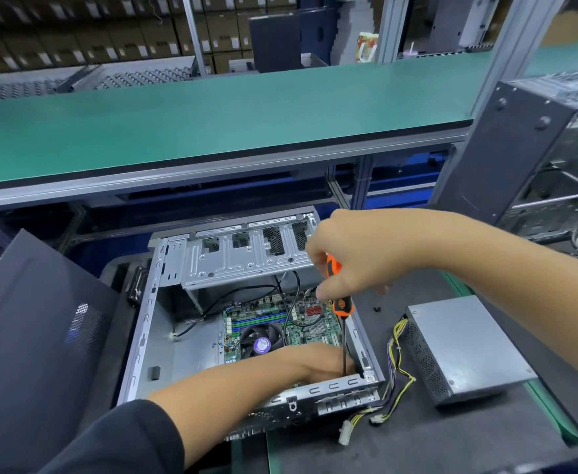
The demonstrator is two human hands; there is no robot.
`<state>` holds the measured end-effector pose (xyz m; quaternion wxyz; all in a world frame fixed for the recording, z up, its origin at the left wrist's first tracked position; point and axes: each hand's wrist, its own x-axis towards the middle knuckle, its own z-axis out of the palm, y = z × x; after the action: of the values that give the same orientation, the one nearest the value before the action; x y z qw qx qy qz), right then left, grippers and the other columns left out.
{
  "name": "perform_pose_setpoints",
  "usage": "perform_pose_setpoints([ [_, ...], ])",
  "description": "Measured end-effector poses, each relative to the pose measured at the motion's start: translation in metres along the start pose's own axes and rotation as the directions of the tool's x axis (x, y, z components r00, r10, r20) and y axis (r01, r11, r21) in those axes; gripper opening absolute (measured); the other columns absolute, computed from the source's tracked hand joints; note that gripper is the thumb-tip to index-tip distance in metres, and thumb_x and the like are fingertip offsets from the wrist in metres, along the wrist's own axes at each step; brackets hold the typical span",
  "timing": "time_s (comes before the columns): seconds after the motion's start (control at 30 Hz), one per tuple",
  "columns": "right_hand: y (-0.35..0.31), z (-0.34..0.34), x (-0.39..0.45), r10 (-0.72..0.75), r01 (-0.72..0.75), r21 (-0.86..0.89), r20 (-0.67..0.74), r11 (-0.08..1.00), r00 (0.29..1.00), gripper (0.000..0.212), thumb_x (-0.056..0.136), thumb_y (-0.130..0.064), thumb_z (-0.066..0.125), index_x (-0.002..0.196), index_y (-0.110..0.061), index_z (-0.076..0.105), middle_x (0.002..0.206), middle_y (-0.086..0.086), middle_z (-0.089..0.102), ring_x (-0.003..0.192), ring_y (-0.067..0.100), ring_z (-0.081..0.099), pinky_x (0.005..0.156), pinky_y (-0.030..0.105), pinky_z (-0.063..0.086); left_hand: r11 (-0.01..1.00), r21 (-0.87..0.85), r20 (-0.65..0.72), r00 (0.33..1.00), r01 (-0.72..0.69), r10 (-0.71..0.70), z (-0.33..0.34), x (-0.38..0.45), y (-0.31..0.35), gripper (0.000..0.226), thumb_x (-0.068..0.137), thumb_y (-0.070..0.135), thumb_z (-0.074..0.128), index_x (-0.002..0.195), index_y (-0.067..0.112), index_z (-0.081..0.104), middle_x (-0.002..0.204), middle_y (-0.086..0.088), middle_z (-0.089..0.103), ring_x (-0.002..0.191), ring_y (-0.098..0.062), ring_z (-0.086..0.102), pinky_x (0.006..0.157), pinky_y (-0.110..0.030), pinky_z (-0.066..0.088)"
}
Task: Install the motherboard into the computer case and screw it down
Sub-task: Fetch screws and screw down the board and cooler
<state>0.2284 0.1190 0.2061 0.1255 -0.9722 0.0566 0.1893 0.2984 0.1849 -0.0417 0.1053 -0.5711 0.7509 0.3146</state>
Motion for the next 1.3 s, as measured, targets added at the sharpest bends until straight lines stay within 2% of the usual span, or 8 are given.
perform_pose_setpoints([
  [0.13,0.012,-0.010,0.012,0.027,0.016,0.211,-0.199,0.977,0.980,0.036,0.073,-0.043,0.075,0.074,-0.009,0.062,0.053,0.003,0.065,0.042,0.015,0.062,0.041,0.023,0.046,0.998,-0.053,0.019,1.000,-0.016,0.017,-0.017,-0.011,0.006,0.008,0.084,-0.004,0.054,0.086,-0.011,0.057,0.080,-0.023,0.054,0.069,-0.028,0.048,0.050,-0.021,0.037],
  [0.4,0.031,-0.024,0.042,0.231,0.188,0.571,-0.580,0.799,0.781,0.045,0.080,-0.051,0.069,0.066,-0.016,0.043,0.061,0.004,0.036,0.055,0.016,0.037,0.059,0.030,0.038,0.953,-0.296,-0.208,0.978,-0.070,0.007,-0.051,-0.039,-0.019,0.028,0.090,0.027,0.063,0.098,0.002,0.071,0.095,-0.007,0.068,0.079,-0.012,0.061,0.086,-0.033,0.049],
  [0.53,0.037,-0.033,0.052,0.268,0.203,0.560,-0.644,0.804,0.716,0.033,0.090,-0.040,0.060,0.074,-0.017,0.042,0.056,-0.006,0.049,0.042,0.007,0.049,0.045,0.016,0.042,0.940,-0.325,-0.329,0.944,-0.100,-0.014,-0.068,-0.057,-0.035,0.015,0.088,0.015,0.064,0.089,0.003,0.073,0.092,-0.002,0.072,0.076,-0.009,0.060,0.077,-0.024,0.047],
  [0.63,0.040,-0.046,0.058,0.313,0.264,0.566,-0.721,0.781,0.618,0.025,0.096,-0.034,0.051,0.083,-0.015,0.044,0.071,0.008,0.056,0.037,0.002,0.052,0.037,0.015,0.039,0.904,-0.415,-0.376,0.924,-0.101,-0.069,-0.078,-0.070,-0.047,0.012,0.090,0.013,0.062,0.085,0.004,0.069,0.081,-0.002,0.068,0.071,-0.011,0.061,0.070,-0.028,0.051],
  [0.8,0.038,-0.062,0.072,0.363,0.375,0.537,-0.820,0.756,0.442,0.026,0.099,-0.032,0.046,0.079,-0.020,0.036,0.070,0.000,0.040,0.060,0.019,0.057,0.040,0.014,0.037,0.777,-0.617,-0.494,0.830,-0.124,-0.260,-0.078,-0.101,-0.073,0.016,0.091,0.019,0.063,0.082,0.005,0.065,0.074,-0.005,0.066,0.069,-0.013,0.062,0.066,-0.028,0.052],
  [1.07,0.004,-0.035,0.121,0.270,0.524,0.521,-0.834,0.674,0.482,0.025,0.099,-0.029,0.048,0.081,-0.016,0.036,0.068,0.002,0.040,0.055,0.014,0.050,0.045,0.016,0.040,0.514,-0.856,-0.370,0.754,-0.050,-0.543,-0.022,-0.148,-0.114,0.033,0.098,0.034,0.049,0.080,0.014,0.067,0.075,0.001,0.070,0.066,-0.009,0.063,0.059,-0.020,0.050],
  [1.23,-0.006,-0.009,0.148,0.246,0.532,0.549,-0.808,0.645,0.536,0.026,0.097,-0.031,0.050,0.079,-0.018,0.037,0.061,-0.002,0.044,0.052,0.013,0.055,0.045,0.014,0.039,0.391,-0.880,-0.225,0.489,0.268,-0.843,0.022,-0.141,-0.136,0.022,0.091,0.003,0.050,0.078,0.014,0.064,0.088,-0.008,0.069,0.080,-0.022,0.064,0.082,-0.040,0.055],
  [1.3,-0.006,0.001,0.158,0.256,0.511,0.566,-0.792,0.647,0.554,0.027,0.096,-0.033,0.051,0.078,-0.018,0.037,0.058,-0.007,0.044,0.053,0.013,0.056,0.048,0.019,0.042,0.416,-0.826,-0.192,0.504,0.381,-0.842,0.032,-0.139,-0.139,0.022,0.086,-0.002,0.053,0.079,0.016,0.064,0.093,-0.005,0.068,0.086,-0.021,0.064,0.080,-0.033,0.054],
])
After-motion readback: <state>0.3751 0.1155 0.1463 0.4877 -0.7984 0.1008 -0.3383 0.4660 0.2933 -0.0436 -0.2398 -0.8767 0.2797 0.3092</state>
